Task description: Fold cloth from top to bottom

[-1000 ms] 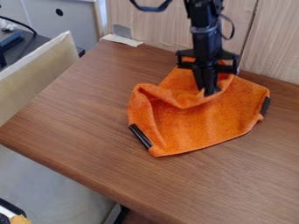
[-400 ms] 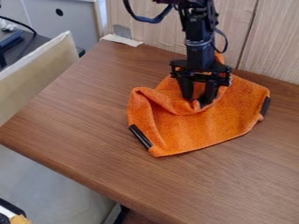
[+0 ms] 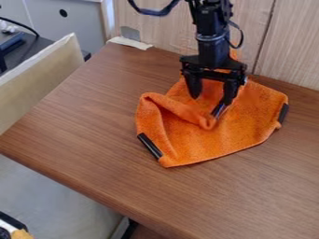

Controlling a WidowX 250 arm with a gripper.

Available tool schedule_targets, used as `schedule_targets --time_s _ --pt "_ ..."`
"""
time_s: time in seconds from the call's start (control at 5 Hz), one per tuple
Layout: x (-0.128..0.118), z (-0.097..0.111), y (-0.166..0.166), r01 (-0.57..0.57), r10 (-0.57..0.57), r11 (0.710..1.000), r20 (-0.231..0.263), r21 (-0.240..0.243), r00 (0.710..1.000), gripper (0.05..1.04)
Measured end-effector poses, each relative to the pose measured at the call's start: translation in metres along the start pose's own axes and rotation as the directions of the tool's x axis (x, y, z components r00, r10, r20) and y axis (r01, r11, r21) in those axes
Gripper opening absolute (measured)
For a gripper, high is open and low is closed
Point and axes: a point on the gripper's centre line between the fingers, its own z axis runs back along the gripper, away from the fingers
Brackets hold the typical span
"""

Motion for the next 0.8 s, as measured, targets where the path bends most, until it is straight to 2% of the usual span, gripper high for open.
schedule_targets --time_s 0.2,0.6,0.8 --pt "0.001 0.014 -0.005 0.008 -0.007 1.0 0.029 -0.019 1.0 1.0" --pt "-0.003 0.071 -0.016 0.038 -0.032 0.998 0.119 -0.048 0.992 1.0" --pt "-0.006 0.098 -0.01 0.024 -0.016 0.999 0.171 -0.044 0.985 1.0"
